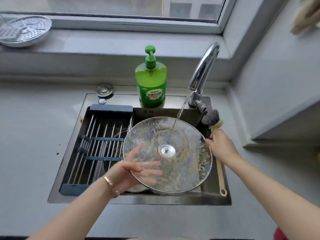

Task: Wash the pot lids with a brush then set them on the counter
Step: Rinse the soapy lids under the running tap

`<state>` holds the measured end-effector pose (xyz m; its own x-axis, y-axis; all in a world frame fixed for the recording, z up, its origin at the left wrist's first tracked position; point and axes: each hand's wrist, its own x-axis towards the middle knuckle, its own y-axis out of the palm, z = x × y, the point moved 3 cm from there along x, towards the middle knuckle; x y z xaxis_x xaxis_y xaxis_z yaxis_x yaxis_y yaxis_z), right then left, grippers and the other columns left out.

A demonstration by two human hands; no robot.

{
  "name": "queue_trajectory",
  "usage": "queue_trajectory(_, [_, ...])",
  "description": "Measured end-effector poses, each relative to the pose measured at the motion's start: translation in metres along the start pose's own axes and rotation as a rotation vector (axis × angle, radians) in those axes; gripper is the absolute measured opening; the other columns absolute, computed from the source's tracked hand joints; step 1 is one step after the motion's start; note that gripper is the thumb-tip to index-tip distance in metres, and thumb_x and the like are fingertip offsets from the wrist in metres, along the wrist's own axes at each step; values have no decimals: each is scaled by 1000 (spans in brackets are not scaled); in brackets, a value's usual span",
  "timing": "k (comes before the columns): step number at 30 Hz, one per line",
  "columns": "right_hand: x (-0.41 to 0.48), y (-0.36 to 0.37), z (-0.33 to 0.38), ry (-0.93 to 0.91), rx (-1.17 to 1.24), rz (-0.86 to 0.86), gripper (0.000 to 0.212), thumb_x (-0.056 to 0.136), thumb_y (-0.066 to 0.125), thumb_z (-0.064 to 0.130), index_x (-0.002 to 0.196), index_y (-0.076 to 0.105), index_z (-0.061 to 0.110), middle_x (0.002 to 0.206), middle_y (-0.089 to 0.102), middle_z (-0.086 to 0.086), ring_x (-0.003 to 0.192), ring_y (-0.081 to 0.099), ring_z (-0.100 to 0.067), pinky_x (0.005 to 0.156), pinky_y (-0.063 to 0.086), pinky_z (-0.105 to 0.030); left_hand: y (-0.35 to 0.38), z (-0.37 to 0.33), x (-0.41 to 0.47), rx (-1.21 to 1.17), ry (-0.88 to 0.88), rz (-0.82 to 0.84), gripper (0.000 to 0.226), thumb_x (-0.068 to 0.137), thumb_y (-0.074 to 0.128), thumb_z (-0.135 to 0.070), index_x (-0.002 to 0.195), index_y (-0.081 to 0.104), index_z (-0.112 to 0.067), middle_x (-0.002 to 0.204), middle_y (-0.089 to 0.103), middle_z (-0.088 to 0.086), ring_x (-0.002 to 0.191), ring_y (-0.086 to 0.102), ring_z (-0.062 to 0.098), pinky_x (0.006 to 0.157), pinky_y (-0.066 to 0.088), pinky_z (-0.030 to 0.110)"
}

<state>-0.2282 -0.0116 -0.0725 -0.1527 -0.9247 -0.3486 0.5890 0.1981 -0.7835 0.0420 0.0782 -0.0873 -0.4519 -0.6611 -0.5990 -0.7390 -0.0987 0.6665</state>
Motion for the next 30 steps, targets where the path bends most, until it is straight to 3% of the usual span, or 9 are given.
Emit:
queue_trajectory(3, [-11, 8, 15, -155, -415, 38, 33, 99, 33, 18, 130, 31, 6, 107, 60, -18, 93, 58, -37, 67, 37, -36, 1, -6, -8, 40, 29, -30, 99, 57, 40, 14, 137, 32, -44, 118, 55, 37, 102, 56, 55, 64, 55, 54])
queue_trajectory(6, [-31, 20, 34, -287, -637, 177, 69, 93, 29, 7, 148, -5, 30, 96, 51, -13, 77, 52, -30, 63, 34, -33, 3, -13, -10, 61, 73, -60, 101, 58, 40, 16, 135, 34, -49, 115, 56, 38, 99, 58, 55, 68, 55, 57])
queue_trajectory(11, [-83, 46, 90, -620, -484, 315, 63, 95, 33, 13, 145, 13, 43, 108, 51, -7, 78, 49, -28, 57, 28, -31, 12, -17, -8, 141, 116, -78, 103, 61, 44, 23, 136, 32, -47, 114, 62, 29, 98, 59, 54, 62, 57, 51])
queue_trajectory(16, [-32, 32, 73, -384, -413, 269, 57, 95, 32, 14, 142, 28, 46, 100, 55, -4, 91, 57, -26, 72, 45, -34, 16, -22, -9, 118, 100, -84, 103, 57, 43, 19, 134, 34, -48, 111, 59, 36, 97, 58, 56, 56, 56, 45])
queue_trajectory(21, [-57, 44, 76, -521, -338, 331, 51, 97, 33, 19, 140, 31, 47, 104, 57, -2, 92, 57, -23, 72, 44, -33, 17, -25, -10, 152, 107, -103, 102, 56, 44, 19, 133, 36, -47, 108, 62, 34, 93, 60, 54, 55, 56, 46])
queue_trajectory(25, [-39, 29, 57, -386, -378, 282, 50, 97, 32, 18, 137, 35, 47, 113, 61, -4, 94, 59, -23, 72, 46, -32, 18, -29, -14, 155, 122, -106, 101, 56, 44, 19, 133, 36, -47, 110, 59, 36, 91, 61, 52, 60, 56, 52])
queue_trajectory(28, [-77, 38, 77, -508, -303, 380, 47, 99, 31, 23, 139, 30, 48, 108, 58, -1, 97, 56, -22, 75, 44, -32, 19, -27, -12, 193, 114, -93, 100, 56, 43, 19, 134, 36, -44, 111, 63, 29, 93, 61, 53, 61, 56, 54])
queue_trajectory(30, [-78, 39, 102, -593, -219, 330, 48, 99, 32, 24, 140, 28, 48, 107, 58, -1, 95, 55, -21, 73, 44, -31, 25, -22, -9, 238, 98, -56, 95, 57, 40, 19, 135, 36, -36, 114, 63, 25, 94, 62, 50, 60, 56, 54])
